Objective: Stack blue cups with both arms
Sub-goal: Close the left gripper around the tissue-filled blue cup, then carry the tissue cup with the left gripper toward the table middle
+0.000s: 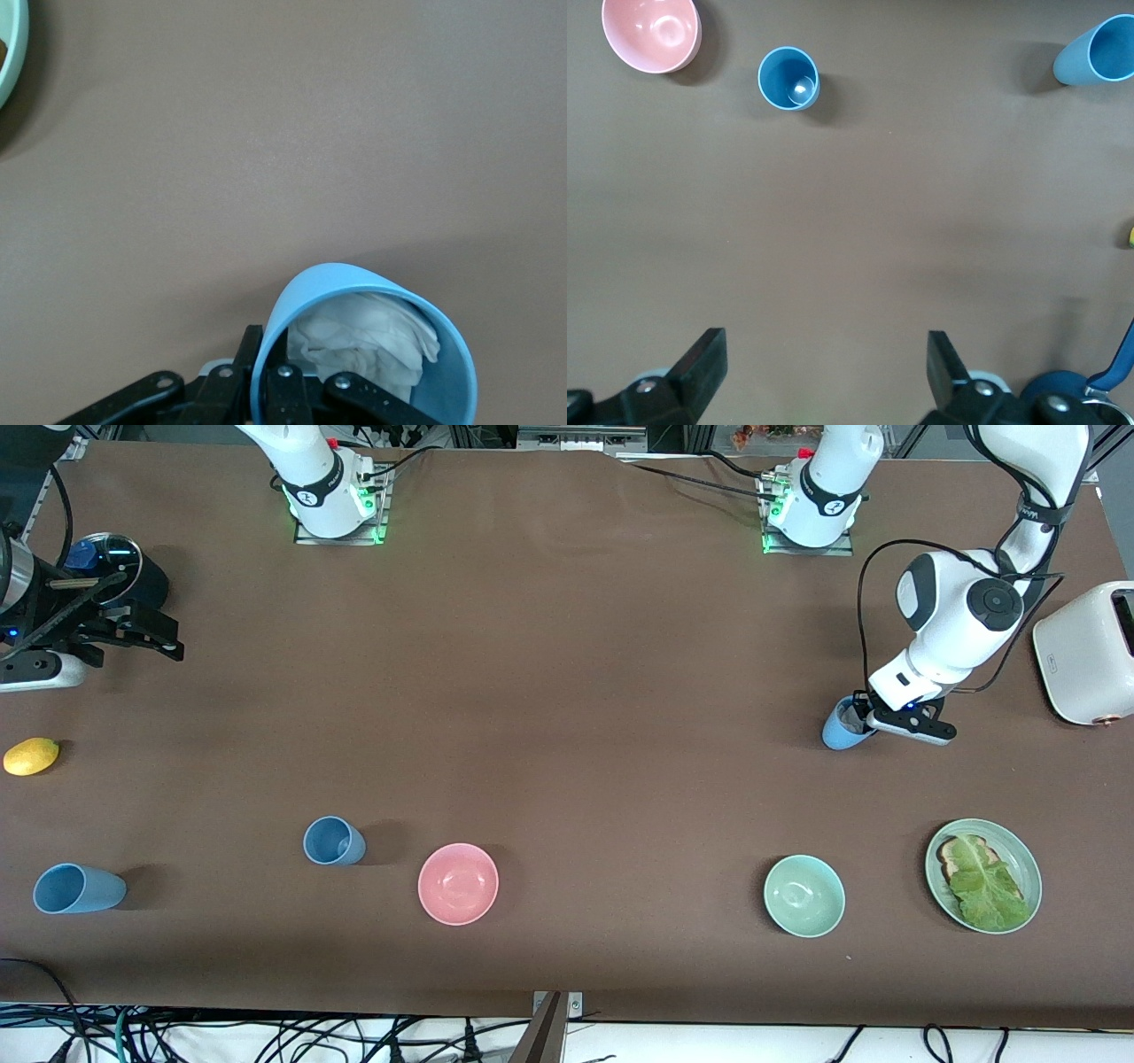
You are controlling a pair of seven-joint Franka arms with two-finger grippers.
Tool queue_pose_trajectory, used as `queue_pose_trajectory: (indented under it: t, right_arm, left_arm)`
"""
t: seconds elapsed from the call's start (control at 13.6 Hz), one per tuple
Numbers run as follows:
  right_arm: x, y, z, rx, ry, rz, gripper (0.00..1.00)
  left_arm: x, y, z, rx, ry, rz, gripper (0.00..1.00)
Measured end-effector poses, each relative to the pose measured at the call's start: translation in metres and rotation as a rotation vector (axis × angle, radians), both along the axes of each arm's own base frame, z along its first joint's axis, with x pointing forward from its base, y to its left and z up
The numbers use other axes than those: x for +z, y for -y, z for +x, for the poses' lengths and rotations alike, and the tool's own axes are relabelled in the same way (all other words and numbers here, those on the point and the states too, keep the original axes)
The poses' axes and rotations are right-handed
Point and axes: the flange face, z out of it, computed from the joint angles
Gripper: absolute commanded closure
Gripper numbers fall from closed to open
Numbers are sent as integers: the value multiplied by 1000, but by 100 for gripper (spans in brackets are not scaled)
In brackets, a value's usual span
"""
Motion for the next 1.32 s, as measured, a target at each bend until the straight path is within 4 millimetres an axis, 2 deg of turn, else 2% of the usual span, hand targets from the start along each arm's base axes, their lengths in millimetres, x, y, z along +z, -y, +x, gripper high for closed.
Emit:
queue_pose_trajectory:
  t: [0.15,0.29,0.51,0.73,0.95,1.17,1.32]
  right_arm:
    - [-1,-1,1,2,1,0,0]
    - [-4,-2,4,3,6,0,0]
    - [-7,-2,8,3,13,1,0]
    - [-12,-2,11,2,13,1,0]
    - [-14,-2,13,2,12,1,0]
    - [-17,-2,14,2,9,1,0]
    - [-21,-2,16,1,7,0,0]
  left_arm:
    - [4,0,2,0,4,0,100]
    - [18,0,8,1,-19,-3,100]
    - [55,-1,25,1,-60,-9,100]
    - [108,3,50,-3,-116,-14,100]
    - [151,35,69,15,-127,-16,100]
    - [182,78,77,60,-137,-20,100]
    - [199,116,77,122,-139,-26,100]
